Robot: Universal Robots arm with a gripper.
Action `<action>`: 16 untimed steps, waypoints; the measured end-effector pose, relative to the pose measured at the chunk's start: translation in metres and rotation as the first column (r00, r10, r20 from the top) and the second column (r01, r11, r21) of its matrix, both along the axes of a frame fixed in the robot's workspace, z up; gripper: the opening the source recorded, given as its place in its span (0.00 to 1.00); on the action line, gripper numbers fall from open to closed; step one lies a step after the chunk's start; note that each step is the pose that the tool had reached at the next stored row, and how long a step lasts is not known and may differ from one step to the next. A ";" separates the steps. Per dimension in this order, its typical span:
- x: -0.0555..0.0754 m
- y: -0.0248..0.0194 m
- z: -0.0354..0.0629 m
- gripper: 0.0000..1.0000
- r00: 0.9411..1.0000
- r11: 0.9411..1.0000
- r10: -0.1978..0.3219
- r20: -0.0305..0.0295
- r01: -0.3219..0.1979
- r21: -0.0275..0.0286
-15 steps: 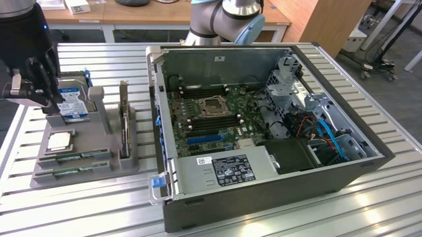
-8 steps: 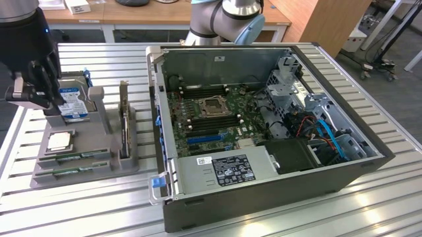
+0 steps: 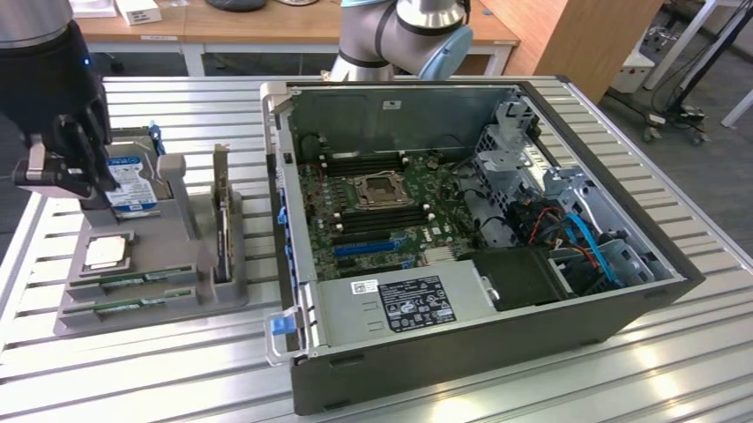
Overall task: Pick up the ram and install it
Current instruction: 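Pick up the ram and move it above insertion slot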
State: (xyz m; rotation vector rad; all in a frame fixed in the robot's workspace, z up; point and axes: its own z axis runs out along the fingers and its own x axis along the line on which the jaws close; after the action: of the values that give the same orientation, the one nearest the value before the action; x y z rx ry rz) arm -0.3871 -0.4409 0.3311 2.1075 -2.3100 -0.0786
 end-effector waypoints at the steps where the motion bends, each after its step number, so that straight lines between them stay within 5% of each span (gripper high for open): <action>1: 0.000 0.0000 -0.0006 0.31 1.000 1.000 0.000 0.000 0.000 0.000; 16: 0.000 -0.0005 -0.0078 0.31 1.000 1.000 0.000 0.000 0.000 0.000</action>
State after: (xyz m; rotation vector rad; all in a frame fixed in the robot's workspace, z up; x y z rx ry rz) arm -0.3871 -0.4414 0.3232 2.1075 -2.3104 -0.0786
